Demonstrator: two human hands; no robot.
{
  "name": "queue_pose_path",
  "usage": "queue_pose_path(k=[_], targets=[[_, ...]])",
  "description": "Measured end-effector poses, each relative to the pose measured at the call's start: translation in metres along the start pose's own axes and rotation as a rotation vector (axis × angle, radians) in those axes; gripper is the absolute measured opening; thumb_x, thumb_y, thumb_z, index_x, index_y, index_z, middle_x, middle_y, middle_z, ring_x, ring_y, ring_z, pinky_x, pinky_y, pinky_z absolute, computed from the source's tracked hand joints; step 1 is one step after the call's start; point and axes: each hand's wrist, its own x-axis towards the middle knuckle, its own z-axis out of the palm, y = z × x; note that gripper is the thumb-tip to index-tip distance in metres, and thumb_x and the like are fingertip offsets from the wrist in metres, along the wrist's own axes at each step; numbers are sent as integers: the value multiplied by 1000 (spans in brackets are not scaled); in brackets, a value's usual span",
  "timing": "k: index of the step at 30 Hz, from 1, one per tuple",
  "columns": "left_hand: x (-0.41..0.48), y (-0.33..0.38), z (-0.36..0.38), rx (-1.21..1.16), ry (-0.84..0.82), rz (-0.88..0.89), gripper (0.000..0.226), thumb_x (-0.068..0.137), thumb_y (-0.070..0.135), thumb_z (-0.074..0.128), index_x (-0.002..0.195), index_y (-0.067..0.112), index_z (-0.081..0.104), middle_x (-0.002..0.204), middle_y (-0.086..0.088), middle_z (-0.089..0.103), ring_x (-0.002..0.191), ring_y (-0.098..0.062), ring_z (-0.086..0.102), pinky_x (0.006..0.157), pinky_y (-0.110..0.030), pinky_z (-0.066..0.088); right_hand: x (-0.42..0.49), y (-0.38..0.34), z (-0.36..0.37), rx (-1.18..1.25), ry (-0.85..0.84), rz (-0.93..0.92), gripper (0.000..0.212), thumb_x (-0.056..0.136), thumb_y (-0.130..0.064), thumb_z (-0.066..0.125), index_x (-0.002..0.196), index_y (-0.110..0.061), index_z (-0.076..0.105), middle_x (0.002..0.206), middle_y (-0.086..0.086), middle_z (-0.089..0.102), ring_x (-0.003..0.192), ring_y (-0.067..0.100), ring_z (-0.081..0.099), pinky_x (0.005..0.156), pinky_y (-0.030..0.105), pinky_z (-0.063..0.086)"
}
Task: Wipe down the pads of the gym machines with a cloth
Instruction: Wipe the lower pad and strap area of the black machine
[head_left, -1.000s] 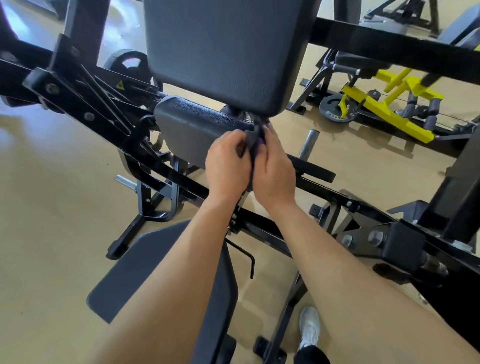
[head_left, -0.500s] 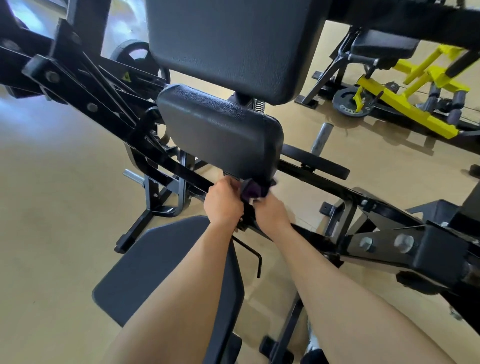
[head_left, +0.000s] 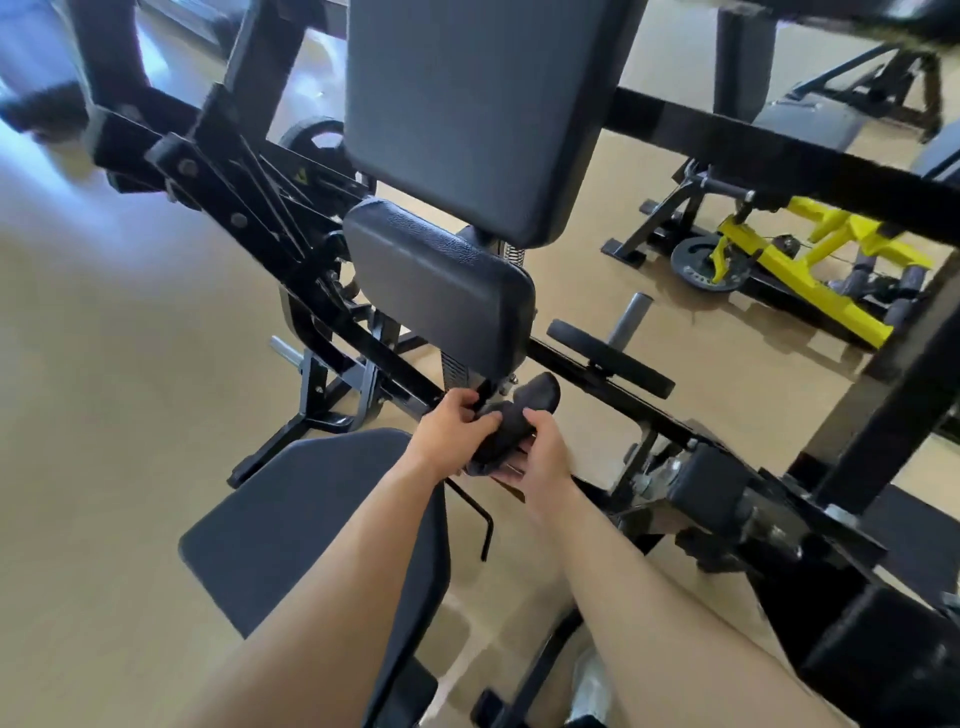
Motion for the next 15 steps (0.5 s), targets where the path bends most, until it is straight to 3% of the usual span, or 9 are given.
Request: queue_pose_path(k=[1, 3, 5, 6, 8, 11, 13, 15], targets=[[-8, 3, 1, -23, -44, -23, 49, 86, 49, 67, 129, 28, 56, 115, 5, 65, 107, -18, 64, 96, -39, 55, -4, -3, -2, -23, -10, -23, 34, 107, -31, 35, 99, -9, 60, 92, 15, 63, 86, 32, 62, 103, 56, 47], [-24, 8, 3, -52, -51, -23, 42, 84, 48, 66, 122, 30, 60, 109, 0, 71, 97, -21, 70, 81, -44, 62, -14, -9, -2, -162, 7, -75, 34, 107, -38, 39, 113, -10, 58, 107, 16, 65, 100, 37, 63, 104, 55, 48], [-41, 12, 1, -59, 43, 6, 25, 90, 35, 67, 113, 29, 63, 99, 0, 72, 85, -20, 72, 67, -42, 64, -29, -12, 0, -325, 40, -146, 37, 105, -35, 45, 134, -14, 54, 127, 17, 63, 116, 39, 61, 103, 56, 50], [-50, 15, -1, -75, 97, 10, 18, 91, 30, 68, 108, 30, 63, 97, 1, 71, 83, -19, 72, 65, -41, 64, -37, -14, 2, -389, 26, -192, 32, 104, -29, 48, 133, -18, 55, 129, 16, 63, 118, 39, 61, 102, 57, 51], [-63, 17, -7, -164, 161, 5, 18, 90, 24, 67, 99, 38, 60, 99, 1, 70, 88, -20, 71, 71, -44, 64, -51, -15, 5, -482, 0, -304, 24, 101, -19, 52, 124, -28, 55, 127, 11, 64, 118, 36, 62, 99, 56, 53], [-82, 22, -17, -327, 181, -6, 34, 85, 16, 64, 93, 48, 56, 102, -1, 69, 92, -25, 71, 76, -49, 63, -71, -15, 9, -608, -20, -446, 40, 96, -12, 55, 121, -43, 49, 132, 4, 60, 121, 28, 60, 102, 51, 53], [-92, 25, -24, -381, 171, 1, 39, 79, 16, 59, 99, 49, 59, 101, -1, 69, 93, -27, 71, 78, -51, 62, -81, -10, 13, -739, -24, -550, 38, 94, -11, 53, 120, -39, 55, 127, 0, 62, 119, 24, 60, 103, 49, 51], [-103, 31, -31, -484, 128, -18, 38, 81, 12, 54, 111, 33, 64, 106, -6, 70, 93, -26, 70, 76, -49, 63, -93, -4, 16, -827, -23, -620, 35, 90, -14, 52, 117, -32, 64, 118, -2, 68, 114, 21, 62, 102, 47, 51]])
